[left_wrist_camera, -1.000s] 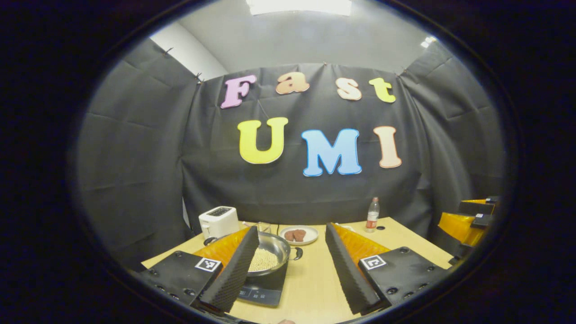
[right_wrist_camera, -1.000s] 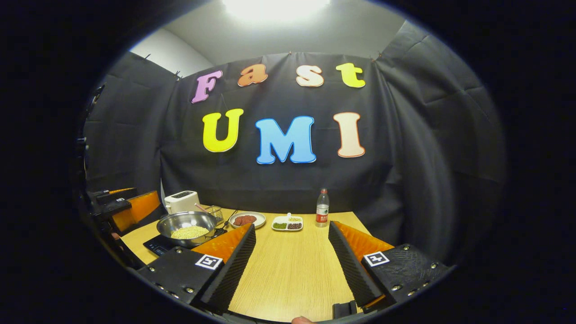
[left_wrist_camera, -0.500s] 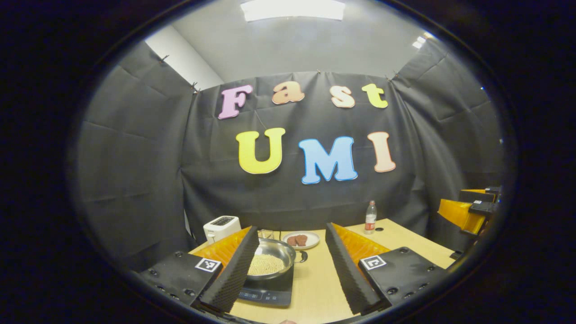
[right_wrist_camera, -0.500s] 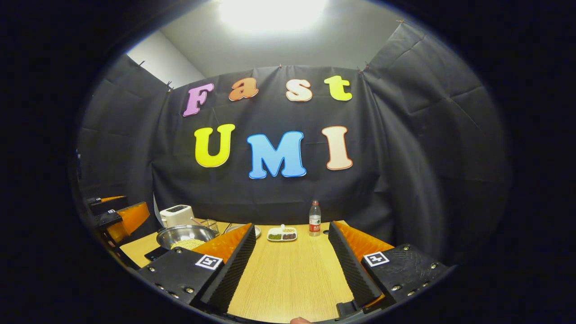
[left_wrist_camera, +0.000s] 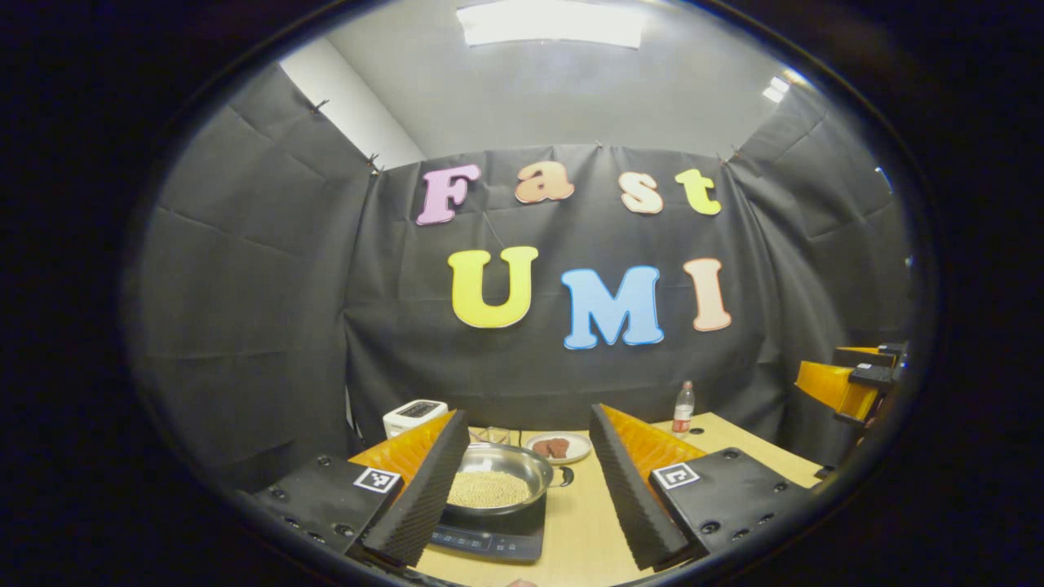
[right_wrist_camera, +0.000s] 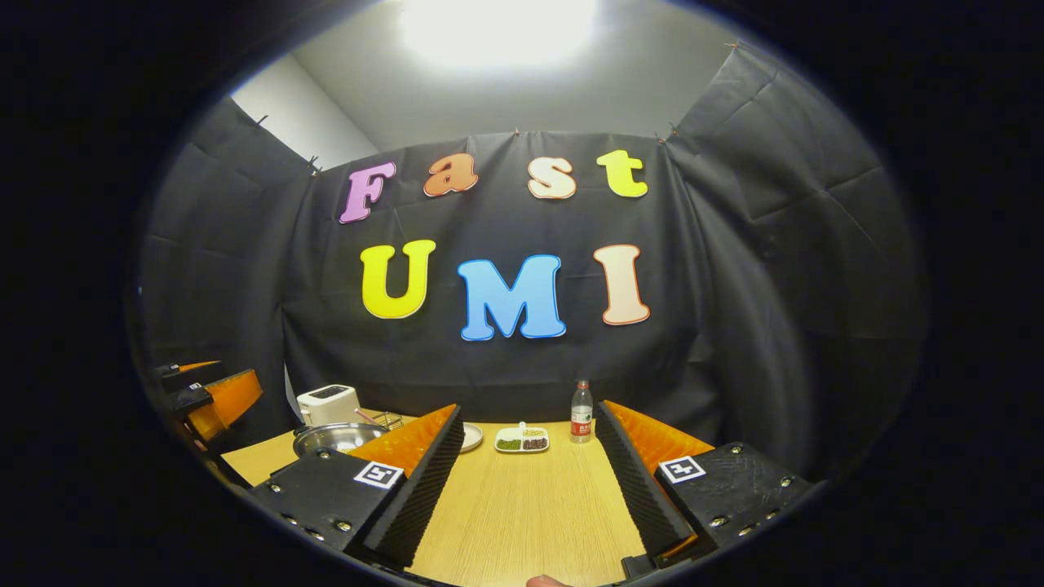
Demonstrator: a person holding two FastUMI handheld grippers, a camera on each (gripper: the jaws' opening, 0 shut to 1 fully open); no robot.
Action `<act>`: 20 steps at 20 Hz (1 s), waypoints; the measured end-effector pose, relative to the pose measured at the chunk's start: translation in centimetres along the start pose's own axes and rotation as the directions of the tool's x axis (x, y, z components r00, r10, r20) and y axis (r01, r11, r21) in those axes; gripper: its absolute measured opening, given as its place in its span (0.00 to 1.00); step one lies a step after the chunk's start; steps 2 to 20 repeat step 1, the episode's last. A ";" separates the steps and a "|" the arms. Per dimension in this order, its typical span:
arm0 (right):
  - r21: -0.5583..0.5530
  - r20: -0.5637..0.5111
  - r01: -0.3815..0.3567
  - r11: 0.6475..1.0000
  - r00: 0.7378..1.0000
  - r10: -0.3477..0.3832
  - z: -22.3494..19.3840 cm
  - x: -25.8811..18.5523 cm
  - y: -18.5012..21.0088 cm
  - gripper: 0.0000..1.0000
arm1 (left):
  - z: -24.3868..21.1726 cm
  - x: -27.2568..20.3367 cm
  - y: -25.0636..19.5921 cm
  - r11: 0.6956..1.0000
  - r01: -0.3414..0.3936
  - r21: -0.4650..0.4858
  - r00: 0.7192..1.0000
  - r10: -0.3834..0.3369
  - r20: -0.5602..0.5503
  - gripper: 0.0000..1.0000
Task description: First push the handle of the pot to place it horizontally, then grasp the pot with both hands and set it on the induction cooktop.
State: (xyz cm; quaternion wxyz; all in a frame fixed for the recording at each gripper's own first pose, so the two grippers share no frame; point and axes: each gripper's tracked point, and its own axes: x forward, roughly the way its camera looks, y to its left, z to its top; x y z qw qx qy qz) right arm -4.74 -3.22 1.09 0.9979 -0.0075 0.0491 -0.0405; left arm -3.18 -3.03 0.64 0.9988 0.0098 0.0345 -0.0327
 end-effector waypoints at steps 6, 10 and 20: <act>-0.001 0.005 -0.001 1.000 1.000 0.001 0.2 0.0 0.3 0.98 | 0.2 0.1 0.1 1.000 0.003 0.001 1.000 -0.003 0.005 1.00; -0.001 0.005 -0.001 1.000 1.000 0.001 0.2 0.0 0.3 0.98 | 0.2 0.1 0.1 1.000 0.003 0.001 1.000 -0.003 0.005 1.00; -0.001 0.005 -0.001 1.000 1.000 0.001 0.2 0.0 0.3 0.98 | 0.2 0.1 0.1 1.000 0.003 0.001 1.000 -0.003 0.005 1.00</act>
